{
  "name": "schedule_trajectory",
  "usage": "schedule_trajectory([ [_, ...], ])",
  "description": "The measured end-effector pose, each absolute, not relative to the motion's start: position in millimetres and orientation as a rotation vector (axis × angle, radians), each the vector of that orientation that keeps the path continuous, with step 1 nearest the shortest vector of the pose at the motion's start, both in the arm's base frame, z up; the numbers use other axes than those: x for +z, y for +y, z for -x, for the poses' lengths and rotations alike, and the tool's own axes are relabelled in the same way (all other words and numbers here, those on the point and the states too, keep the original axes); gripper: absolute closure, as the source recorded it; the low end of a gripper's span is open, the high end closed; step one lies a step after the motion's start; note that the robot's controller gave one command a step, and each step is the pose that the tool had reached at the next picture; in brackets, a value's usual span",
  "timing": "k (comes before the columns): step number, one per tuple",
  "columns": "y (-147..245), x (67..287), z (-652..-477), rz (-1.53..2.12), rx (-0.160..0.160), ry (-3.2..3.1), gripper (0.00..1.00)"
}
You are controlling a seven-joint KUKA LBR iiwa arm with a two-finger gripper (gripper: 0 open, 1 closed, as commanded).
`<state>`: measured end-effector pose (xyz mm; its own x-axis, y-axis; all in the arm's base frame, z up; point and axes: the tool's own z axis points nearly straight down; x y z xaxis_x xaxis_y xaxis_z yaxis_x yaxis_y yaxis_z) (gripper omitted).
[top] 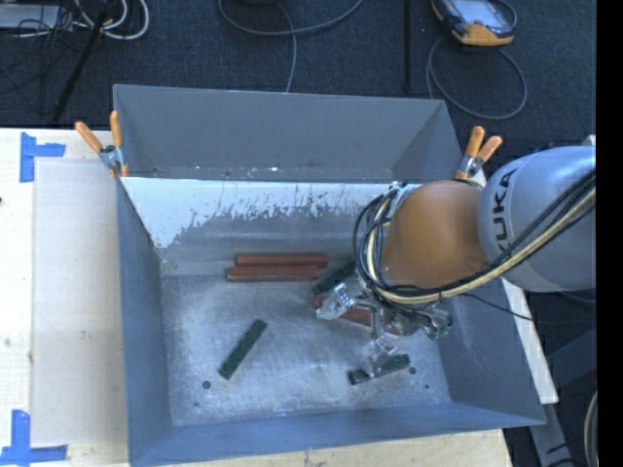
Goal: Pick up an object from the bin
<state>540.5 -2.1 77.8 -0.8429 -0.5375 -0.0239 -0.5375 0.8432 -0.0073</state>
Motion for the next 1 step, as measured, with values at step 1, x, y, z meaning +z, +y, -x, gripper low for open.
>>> schedule_trajectory([
  [1, -31.0, 97.1, -522.5, 0.915, 0.002, 3.004, 0.0],
])
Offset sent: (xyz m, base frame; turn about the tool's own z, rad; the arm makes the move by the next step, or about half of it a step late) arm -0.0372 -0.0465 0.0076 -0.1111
